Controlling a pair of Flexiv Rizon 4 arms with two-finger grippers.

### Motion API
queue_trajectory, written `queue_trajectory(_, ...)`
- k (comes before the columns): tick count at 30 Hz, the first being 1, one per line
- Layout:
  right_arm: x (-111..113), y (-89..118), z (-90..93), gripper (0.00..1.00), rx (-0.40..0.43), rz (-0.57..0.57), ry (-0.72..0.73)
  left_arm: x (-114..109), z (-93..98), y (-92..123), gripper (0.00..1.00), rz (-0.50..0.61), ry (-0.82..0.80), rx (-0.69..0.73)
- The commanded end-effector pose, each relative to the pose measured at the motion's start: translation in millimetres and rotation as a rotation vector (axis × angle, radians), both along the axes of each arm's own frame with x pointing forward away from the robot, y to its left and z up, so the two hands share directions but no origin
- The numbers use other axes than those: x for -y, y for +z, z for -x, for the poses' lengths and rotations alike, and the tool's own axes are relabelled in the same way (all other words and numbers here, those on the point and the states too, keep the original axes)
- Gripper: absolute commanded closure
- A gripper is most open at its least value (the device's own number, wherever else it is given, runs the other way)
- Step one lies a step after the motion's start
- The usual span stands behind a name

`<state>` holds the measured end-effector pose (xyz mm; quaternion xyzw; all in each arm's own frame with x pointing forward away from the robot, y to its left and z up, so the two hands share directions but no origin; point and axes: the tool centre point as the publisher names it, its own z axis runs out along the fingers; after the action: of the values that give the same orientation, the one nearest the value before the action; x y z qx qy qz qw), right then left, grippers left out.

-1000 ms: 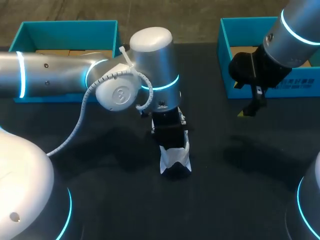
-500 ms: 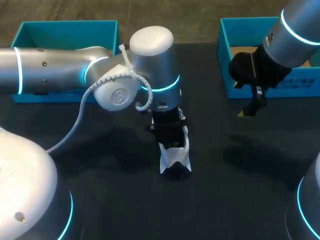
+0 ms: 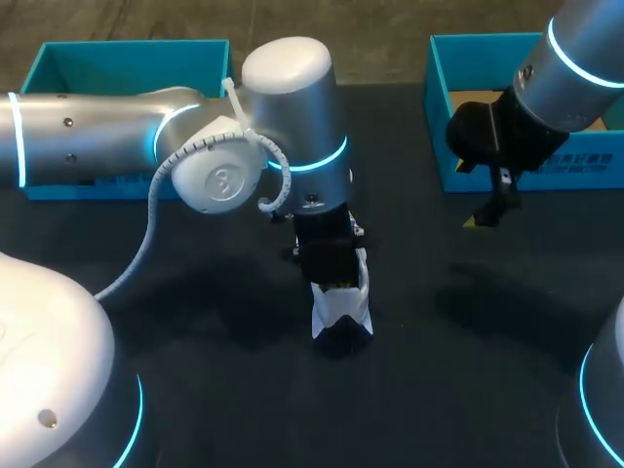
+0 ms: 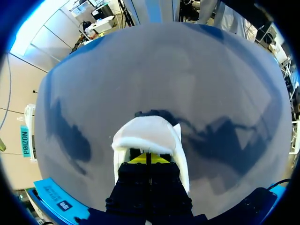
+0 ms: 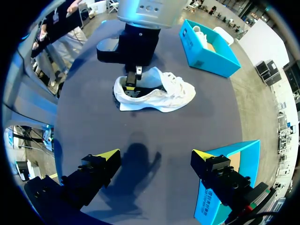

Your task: Take the shoe out of the shoebox, open the shoe tongue, remove and reinsert the insole, then place the shoe into the shoebox

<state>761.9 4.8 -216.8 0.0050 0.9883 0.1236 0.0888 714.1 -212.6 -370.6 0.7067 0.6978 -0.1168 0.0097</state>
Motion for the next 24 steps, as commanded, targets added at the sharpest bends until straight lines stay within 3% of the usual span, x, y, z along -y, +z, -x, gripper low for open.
queue_trajectory(1, -1, -1, 0.1, 0.00, 0.001, 0.002, -0.002, 6, 0.4, -15, 1.00, -0.008, -0.007, -0.010)
queue_trajectory(13, -1, -1, 0.1, 0.00, 0.001, 0.002, -0.002, -1, -10.4, -40, 1.00, -0.039, 0.011, 0.037)
queue_trajectory(24, -1, -1, 0.1, 0.00, 0.001, 0.002, -0.002, -7, -39.7, -24, 1.00, -0.018, 0.033, 0.208)
